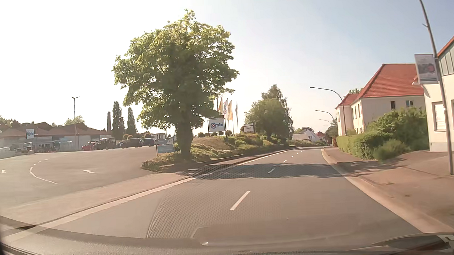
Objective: Follow the waypoints while adhering to traffic rules and regulations
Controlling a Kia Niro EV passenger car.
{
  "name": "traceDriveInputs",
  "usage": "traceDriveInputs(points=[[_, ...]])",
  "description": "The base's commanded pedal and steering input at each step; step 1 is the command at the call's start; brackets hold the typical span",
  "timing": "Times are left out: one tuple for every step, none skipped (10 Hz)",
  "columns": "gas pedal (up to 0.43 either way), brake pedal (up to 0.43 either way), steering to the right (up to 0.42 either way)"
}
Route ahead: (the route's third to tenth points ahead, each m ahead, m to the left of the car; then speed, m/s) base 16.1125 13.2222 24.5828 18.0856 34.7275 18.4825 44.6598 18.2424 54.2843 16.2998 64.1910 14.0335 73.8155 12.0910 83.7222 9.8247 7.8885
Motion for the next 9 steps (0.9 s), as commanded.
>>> traceDriveInputs(points=[[0.0,0.256,-0.14],[0.0,0.232,-0.168],[0.0,0.189,-0.189],[0.0,0.018,-0.213],[0.0,0.0,-0.229],[0.0,0.0,-0.236],[0.0,0.0,-0.238],[0.0,0.0,-0.239],[0.0,0.0,-0.24]])
